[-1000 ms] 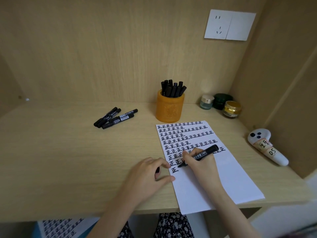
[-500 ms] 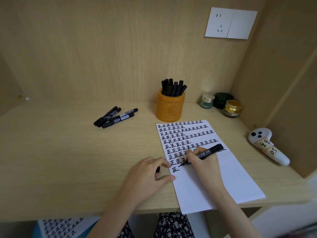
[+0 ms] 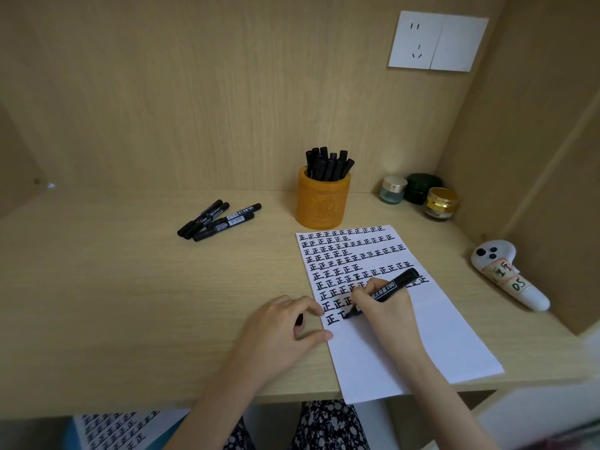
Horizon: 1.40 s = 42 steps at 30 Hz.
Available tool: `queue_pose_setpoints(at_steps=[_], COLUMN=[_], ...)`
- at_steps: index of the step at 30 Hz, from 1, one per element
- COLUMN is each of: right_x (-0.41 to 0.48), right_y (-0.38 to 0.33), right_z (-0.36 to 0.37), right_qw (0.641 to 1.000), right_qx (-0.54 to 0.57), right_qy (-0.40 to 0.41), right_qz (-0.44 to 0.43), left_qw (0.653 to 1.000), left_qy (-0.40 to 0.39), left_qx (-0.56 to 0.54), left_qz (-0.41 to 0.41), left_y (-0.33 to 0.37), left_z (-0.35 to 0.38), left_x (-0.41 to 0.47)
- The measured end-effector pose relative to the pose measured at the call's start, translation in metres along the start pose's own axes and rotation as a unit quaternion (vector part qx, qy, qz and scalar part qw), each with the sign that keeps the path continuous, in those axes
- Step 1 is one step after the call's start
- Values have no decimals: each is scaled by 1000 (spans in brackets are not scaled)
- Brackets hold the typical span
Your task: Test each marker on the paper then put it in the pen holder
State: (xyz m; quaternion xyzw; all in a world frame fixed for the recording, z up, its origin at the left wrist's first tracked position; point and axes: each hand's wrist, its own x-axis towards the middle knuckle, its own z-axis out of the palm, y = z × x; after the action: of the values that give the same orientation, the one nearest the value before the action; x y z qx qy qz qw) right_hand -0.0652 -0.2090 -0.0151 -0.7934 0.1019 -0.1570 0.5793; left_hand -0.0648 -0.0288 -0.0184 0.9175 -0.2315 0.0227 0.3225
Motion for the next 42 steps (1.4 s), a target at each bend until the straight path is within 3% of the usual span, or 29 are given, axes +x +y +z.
queue_pose_setpoints(at_steps=[19,42], right_x=[1,-2], right_y=[1,-2], right_z=[1,0], right_qw=[1000,1000], right_qx=[8,11], right_qy=[18,-15], right_qz=[-12,-5], left_qw=[1000,1000], left_qy=[-4,-9], left_qx=[-3,-2], left_qz=[-5,-10], left_y=[-2,2], left_z=[1,-1], left_x=[0,0])
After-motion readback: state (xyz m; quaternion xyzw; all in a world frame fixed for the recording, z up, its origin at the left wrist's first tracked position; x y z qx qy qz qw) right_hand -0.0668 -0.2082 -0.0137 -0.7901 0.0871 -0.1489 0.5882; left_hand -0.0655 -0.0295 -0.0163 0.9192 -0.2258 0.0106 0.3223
